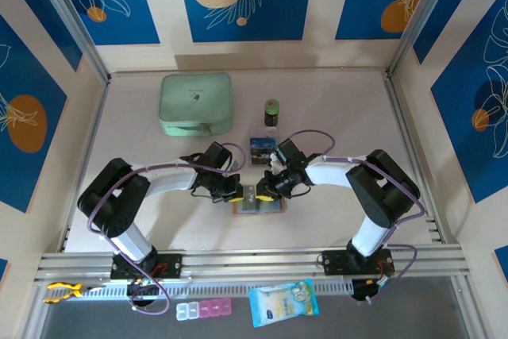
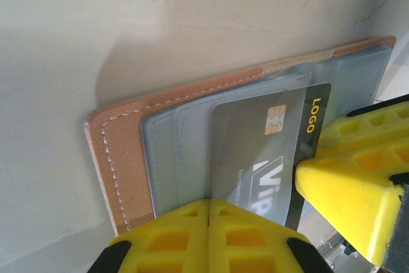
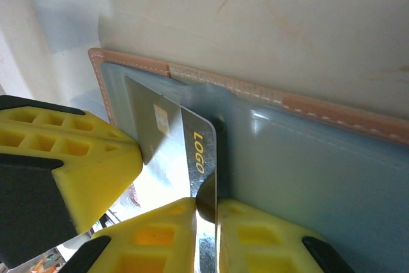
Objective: Take the credit cards out of the card holder
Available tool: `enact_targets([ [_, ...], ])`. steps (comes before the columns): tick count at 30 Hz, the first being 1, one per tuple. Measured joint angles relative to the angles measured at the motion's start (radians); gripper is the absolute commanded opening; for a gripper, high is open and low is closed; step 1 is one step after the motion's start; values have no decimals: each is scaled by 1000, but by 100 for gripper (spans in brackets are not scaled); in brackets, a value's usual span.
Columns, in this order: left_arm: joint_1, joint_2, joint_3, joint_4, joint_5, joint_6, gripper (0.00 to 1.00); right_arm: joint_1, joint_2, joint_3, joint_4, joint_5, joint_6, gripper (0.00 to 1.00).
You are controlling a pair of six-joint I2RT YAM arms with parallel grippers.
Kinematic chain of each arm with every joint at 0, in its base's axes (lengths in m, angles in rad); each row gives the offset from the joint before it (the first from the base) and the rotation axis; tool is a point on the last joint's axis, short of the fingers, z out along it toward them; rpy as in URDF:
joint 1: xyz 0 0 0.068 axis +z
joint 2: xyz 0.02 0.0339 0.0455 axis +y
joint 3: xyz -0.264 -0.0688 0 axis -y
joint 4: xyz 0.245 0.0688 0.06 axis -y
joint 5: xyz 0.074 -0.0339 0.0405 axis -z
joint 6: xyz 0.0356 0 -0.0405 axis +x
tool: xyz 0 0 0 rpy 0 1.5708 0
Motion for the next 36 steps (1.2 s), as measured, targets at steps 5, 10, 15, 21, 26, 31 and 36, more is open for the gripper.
enact_targets([
  [5,0,0,0,0,0,0,0,-8,0,-2,18,-18,7,16],
  [10,0,0,0,0,0,0,0,-11,0,-9,30,-26,10,14],
  [15,0,0,0,-3,0,0,0,-14,-5,-14,35,-28,10,10],
  [21,0,0,3,-8,-1,3,0,-26,-35,-19,22,-25,-1,9],
  [26,0,4,7,-11,-1,3,0,-48,-67,-22,-31,-10,-29,9],
  [31,0,11,17,-20,0,4,0,-71,-102,-21,-104,19,-72,8],
  [36,0,14,21,-26,0,4,0,-80,-125,-2,-198,61,-117,8],
])
